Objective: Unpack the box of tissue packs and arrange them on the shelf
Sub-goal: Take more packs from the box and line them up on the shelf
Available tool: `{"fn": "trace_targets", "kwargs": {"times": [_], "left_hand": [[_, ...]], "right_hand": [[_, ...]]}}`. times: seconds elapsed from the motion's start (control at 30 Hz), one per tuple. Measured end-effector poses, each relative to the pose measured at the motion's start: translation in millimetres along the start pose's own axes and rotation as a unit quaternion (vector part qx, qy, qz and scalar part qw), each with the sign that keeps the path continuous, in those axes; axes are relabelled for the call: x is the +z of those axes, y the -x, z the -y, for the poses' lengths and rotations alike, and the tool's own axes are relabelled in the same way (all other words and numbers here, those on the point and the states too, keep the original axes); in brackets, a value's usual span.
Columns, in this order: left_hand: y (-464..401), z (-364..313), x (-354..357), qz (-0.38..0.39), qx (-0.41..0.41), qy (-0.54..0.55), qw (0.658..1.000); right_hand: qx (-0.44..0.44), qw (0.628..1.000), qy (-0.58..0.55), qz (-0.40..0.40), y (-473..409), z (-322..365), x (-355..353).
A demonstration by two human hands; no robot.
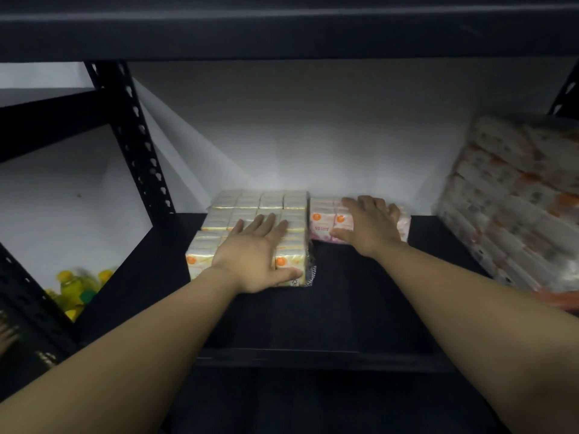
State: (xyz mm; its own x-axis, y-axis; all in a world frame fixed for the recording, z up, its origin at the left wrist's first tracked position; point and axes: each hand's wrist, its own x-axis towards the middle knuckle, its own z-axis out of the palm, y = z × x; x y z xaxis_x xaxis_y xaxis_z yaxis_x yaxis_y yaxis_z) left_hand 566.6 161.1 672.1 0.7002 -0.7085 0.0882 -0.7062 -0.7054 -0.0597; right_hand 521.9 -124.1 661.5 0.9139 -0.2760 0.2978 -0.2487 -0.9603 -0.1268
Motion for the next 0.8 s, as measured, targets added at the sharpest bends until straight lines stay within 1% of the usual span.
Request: {"fn": "trace_targets", "kwargs": {"times": [0.27,0.53,0.63,0.73,0.8], "left_hand": [[-1.9,0.6,1.8,-0.009,0.002,-0.002,1.000],[-5.5,4.1,6.6,-0.020,0.006,-0.002,1.000],[-5.4,3.6,5.4,-0.014,0.006,-0.002,1.000],[-4.8,3.5,3.5,-0.011,0.006,0.000,1.000],[-3.6,2.8,2.5,-0.008,0.007,0.007,1.000]], "right_hand": [[-0.020,1.000,0.017,-0.006,-34.0,-4.0,12.2],[-0.035,0.999,0.023,-0.011,-40.2,-11.5,19.1],[-0.027,0.999,0.032,0.021,-40.1,-7.8,12.6],[0.005,0.997,0.037,0.067,-35.9,1.5,-1.0],[0.021,0.997,0.051,0.056,-21.3,10.4,-7.4]]}}
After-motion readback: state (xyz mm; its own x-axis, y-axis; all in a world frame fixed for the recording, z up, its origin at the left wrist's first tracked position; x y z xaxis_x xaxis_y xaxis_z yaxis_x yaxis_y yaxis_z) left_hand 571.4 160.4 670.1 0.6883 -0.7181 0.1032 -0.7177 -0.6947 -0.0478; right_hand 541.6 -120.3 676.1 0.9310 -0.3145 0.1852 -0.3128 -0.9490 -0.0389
